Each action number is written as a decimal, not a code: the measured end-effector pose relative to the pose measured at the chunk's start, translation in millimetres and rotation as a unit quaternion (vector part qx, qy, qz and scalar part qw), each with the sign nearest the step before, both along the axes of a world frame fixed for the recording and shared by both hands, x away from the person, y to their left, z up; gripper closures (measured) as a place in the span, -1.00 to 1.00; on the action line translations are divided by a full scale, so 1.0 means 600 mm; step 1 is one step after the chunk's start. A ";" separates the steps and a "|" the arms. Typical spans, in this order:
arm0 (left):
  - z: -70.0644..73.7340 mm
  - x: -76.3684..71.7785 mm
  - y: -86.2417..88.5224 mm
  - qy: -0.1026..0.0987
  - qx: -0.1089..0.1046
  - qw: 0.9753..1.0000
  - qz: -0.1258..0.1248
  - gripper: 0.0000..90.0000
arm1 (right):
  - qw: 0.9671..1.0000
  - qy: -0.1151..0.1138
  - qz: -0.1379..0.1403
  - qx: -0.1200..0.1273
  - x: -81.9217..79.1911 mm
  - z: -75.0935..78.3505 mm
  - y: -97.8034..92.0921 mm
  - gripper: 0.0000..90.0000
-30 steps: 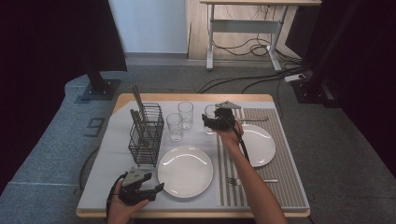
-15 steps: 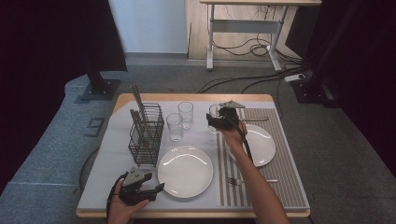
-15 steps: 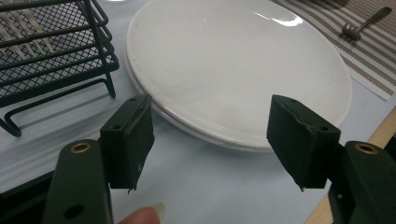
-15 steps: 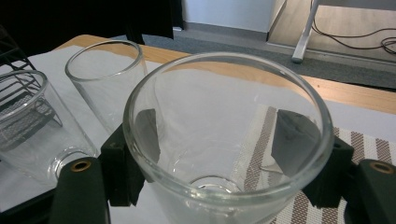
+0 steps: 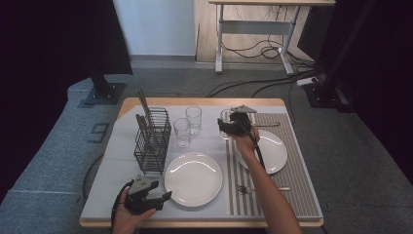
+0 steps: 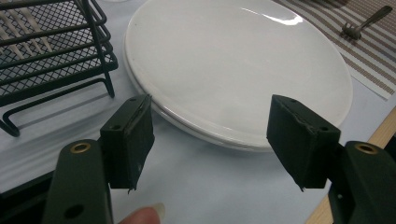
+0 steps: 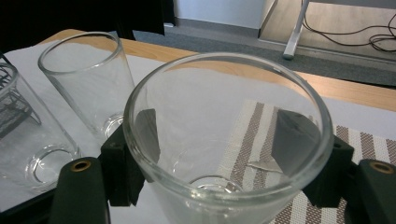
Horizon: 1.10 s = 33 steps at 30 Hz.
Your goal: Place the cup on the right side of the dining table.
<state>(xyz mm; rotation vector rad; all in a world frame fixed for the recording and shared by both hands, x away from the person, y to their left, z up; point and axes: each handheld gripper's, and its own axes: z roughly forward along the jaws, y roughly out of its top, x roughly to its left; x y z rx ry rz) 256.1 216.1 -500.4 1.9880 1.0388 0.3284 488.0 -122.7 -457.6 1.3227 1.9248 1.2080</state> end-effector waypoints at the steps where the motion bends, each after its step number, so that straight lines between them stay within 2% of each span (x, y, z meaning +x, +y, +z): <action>1: 0.000 0.000 0.000 0.000 0.000 1.000 0.000 -0.29 | 1.000 0.000 0.000 -0.001 0.001 -0.001 0.000 -0.36; 33: -0.001 0.000 0.001 0.000 0.000 1.000 0.001 -0.29 | 0.999 0.019 -0.029 -0.019 0.021 -0.028 -0.019 -0.36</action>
